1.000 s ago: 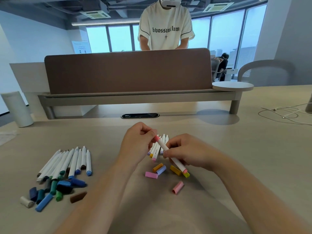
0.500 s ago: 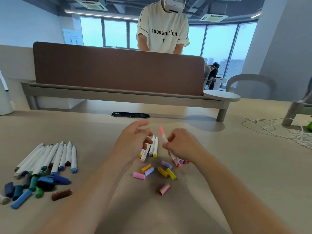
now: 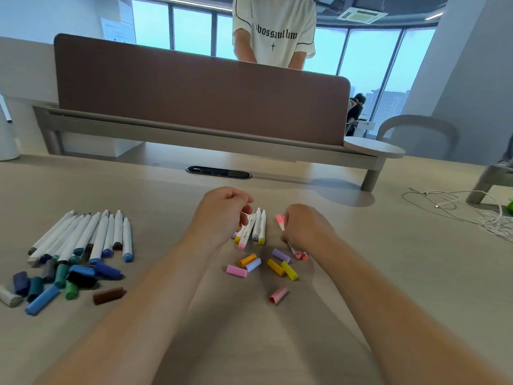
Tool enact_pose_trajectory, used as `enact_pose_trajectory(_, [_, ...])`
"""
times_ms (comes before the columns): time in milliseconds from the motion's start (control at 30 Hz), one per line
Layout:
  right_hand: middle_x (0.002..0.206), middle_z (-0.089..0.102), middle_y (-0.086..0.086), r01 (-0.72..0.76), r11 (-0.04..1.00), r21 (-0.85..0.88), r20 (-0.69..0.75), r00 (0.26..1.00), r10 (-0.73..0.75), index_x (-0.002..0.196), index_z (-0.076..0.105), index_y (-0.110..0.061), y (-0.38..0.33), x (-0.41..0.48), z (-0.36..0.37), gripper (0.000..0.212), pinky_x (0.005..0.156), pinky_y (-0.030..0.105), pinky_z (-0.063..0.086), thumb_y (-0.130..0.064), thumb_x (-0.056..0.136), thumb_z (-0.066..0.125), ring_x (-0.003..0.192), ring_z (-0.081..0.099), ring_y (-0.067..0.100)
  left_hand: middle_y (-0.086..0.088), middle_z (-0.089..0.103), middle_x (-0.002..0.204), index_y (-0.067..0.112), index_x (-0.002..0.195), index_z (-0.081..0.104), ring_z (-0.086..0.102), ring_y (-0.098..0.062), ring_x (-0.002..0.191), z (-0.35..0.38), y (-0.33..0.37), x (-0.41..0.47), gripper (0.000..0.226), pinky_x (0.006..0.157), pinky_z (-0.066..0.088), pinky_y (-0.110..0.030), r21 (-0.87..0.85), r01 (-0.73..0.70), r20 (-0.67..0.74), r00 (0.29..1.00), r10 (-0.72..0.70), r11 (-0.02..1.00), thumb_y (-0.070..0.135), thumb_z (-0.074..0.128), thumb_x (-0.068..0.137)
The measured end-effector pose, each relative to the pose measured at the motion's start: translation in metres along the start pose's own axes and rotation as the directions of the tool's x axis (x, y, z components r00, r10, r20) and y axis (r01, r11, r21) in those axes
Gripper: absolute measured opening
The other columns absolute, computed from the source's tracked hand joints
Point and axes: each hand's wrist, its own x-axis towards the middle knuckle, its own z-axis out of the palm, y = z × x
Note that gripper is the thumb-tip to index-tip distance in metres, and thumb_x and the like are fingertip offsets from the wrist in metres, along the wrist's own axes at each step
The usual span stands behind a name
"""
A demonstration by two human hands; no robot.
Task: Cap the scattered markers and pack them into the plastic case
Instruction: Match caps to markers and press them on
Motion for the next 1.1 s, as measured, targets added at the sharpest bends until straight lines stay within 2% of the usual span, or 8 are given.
enact_pose_trajectory(167, [0.077, 0.049, 0.002, 0.046, 0.997, 0.068, -0.022, 0.999, -0.045, 0.089, 0.061, -0.014, -0.016, 0.008, -0.001, 0.007, 0.066, 0.027, 0.042, -0.017, 0.094, 0.057, 0.072, 0.048, 0.018, -0.004, 0.065, 0.077, 0.011, 0.09, 0.069, 0.054, -0.011, 0.058, 0.0, 0.001, -0.001, 0.027, 0.053, 0.045, -0.023, 0.035, -0.013, -0.006, 1.0, 0.013, 0.999, 0.007, 0.044, 0.098])
enact_pose_trajectory(400, [0.067, 0.045, 0.0, 0.101, 0.994, -0.034, 0.142, 0.985, -0.096, 0.072, 0.053, -0.009, -0.043, 0.014, -0.006, 0.027, 0.065, 0.025, 0.038, -0.022, 0.088, 0.07, 0.059, 0.043, 0.012, -0.005, 0.066, 0.079, 0.013, 0.09, 0.07, 0.055, -0.013, 0.062, -0.001, 0.001, -0.002, 0.028, 0.056, 0.045, -0.028, 0.062, -0.02, -0.022, 1.0, 0.021, 0.998, 0.009, 0.044, 0.097])
enact_pose_trajectory(533, [0.082, 0.047, -0.003, 0.168, 0.984, -0.067, 0.18, 0.972, -0.154, 0.101, 0.064, -0.015, -0.047, 0.014, 0.001, 0.021, 0.083, 0.027, 0.038, -0.03, 0.089, 0.071, 0.081, 0.046, 0.015, -0.005, 0.067, 0.084, 0.014, 0.094, 0.07, 0.057, -0.014, 0.068, 0.0, 0.0, -0.001, 0.027, 0.059, 0.047, -0.028, 0.115, -0.043, -0.032, 0.998, 0.047, 0.992, 0.013, 0.044, 0.099])
enact_pose_trajectory(633, [0.073, 0.047, 0.001, 0.155, 0.987, -0.053, 0.197, 0.97, -0.141, 0.082, 0.058, -0.009, -0.046, 0.008, -0.01, 0.022, 0.071, 0.023, 0.041, -0.026, 0.088, 0.071, 0.073, 0.05, 0.016, -0.004, 0.067, 0.085, 0.014, 0.095, 0.07, 0.057, -0.014, 0.07, 0.0, -0.001, -0.001, 0.026, 0.062, 0.048, -0.028, 0.159, -0.052, -0.032, 0.998, 0.058, 0.986, 0.014, 0.044, 0.099])
enact_pose_trajectory(733, [0.062, 0.051, 0.005, 0.057, 0.989, 0.138, 0.208, 0.974, -0.085, 0.063, 0.054, -0.007, -0.037, -0.003, -0.034, 0.03, 0.053, 0.022, 0.039, -0.016, 0.09, 0.062, 0.052, 0.047, 0.015, -0.003, 0.066, 0.082, 0.016, 0.086, 0.069, 0.054, -0.014, 0.068, 0.004, -0.001, -0.002, 0.023, 0.063, 0.046, -0.029, 0.267, -0.096, 0.002, 0.995, 0.099, 0.959, 0.016, 0.049, 0.096])
enact_pose_trajectory(833, [0.059, 0.052, 0.01, -0.031, 0.935, 0.353, 0.212, 0.976, -0.048, 0.064, 0.058, -0.002, -0.014, -0.016, -0.049, 0.025, 0.048, 0.022, 0.039, -0.01, 0.088, 0.059, 0.048, 0.045, 0.018, -0.002, 0.066, 0.083, 0.017, 0.083, 0.068, 0.055, -0.012, 0.069, 0.012, -0.002, -0.008, 0.017, 0.059, 0.044, -0.025, 0.503, -0.152, 0.135, 0.986, 0.096, 0.851, 0.023, 0.056, 0.094])
enact_pose_trajectory(933, [0.062, 0.055, 0.014, -0.07, 0.859, 0.507, 0.184, 0.982, -0.029, 0.077, 0.063, 0.001, 0.005, -0.022, -0.049, 0.014, 0.048, 0.023, 0.039, -0.009, 0.085, 0.059, 0.052, 0.048, 0.021, 0.003, 0.068, 0.082, 0.023, 0.083, 0.072, 0.061, -0.012, 0.076, 0.021, -0.004, -0.015, 0.016, 0.068, 0.054, -0.035, 0.668, -0.261, 0.326, 0.944, 0.041, 0.697, 0.037, 0.065, 0.087])
enact_pose_trajectory(1100, [0.064, 0.056, 0.013, -0.023, 0.767, 0.641, 0.074, 0.997, -0.032, 0.077, 0.06, -0.005, 0.022, -0.028, -0.036, 0.011, 0.053, 0.03, 0.043, -0.015, 0.083, 0.061, 0.052, 0.051, 0.021, 0.005, 0.065, 0.086, 0.021, 0.086, 0.068, 0.056, -0.008, 0.076, 0.036, -0.003, -0.031, 0.029, 0.056, 0.036, -0.023, 0.714, -0.365, 0.476, 0.879, -0.032, 0.597, 0.047, 0.077, 0.078])
